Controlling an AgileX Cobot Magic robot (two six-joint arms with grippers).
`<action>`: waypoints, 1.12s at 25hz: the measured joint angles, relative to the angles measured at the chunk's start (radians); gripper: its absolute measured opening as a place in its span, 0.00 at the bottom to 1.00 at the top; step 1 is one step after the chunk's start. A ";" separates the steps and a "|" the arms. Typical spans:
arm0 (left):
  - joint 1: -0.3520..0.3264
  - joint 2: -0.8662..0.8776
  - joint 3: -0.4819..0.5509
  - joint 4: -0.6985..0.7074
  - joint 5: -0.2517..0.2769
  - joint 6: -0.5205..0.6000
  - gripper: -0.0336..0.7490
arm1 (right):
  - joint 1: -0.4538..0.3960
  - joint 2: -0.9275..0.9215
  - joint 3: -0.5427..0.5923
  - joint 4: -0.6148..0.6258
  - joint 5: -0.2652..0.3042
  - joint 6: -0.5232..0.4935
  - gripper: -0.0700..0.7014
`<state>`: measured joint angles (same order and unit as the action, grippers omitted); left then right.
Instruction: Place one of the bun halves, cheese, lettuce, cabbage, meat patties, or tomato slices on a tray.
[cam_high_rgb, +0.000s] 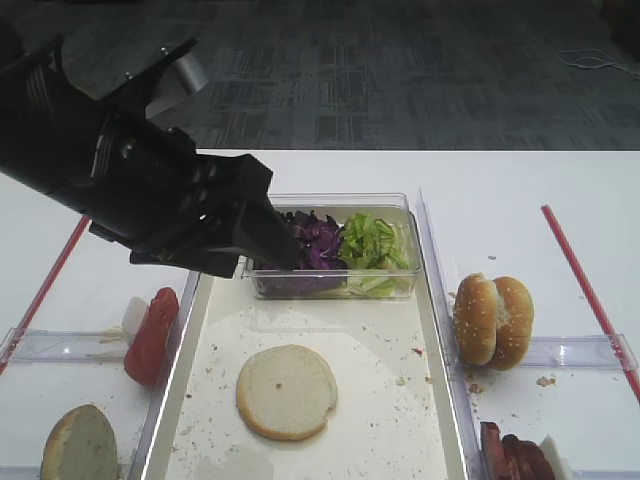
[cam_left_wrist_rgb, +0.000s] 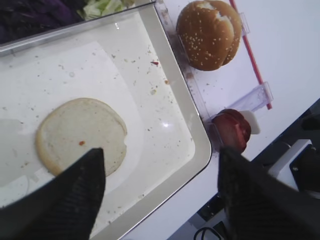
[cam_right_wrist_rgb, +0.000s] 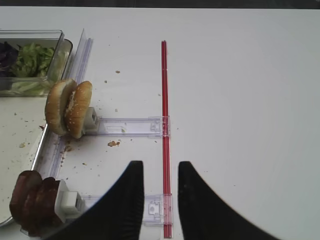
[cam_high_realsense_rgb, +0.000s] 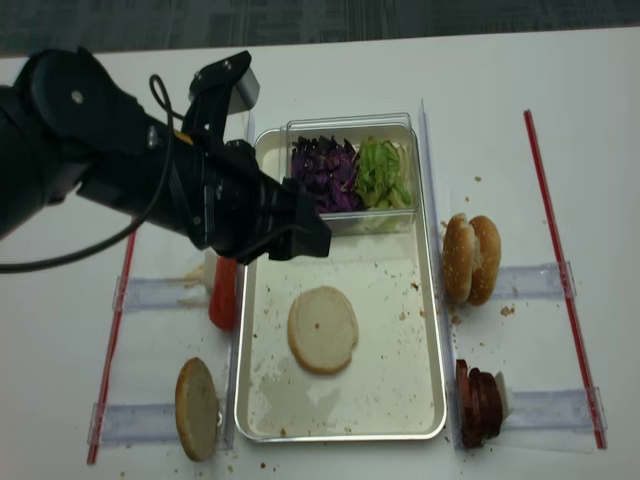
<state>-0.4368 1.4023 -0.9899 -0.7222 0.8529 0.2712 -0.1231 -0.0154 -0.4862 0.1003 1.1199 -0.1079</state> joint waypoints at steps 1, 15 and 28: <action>0.000 0.000 0.000 0.021 0.000 -0.010 0.65 | 0.000 0.000 0.000 0.000 0.000 0.000 0.39; 0.070 0.000 0.000 0.705 0.127 -0.405 0.65 | 0.000 0.000 0.000 0.000 0.000 0.000 0.39; 0.392 0.000 0.000 0.767 0.189 -0.391 0.65 | 0.000 0.000 0.000 0.000 0.000 0.000 0.39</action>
<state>-0.0451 1.4023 -0.9899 0.0452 1.0421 -0.1201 -0.1231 -0.0154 -0.4862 0.1003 1.1199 -0.1079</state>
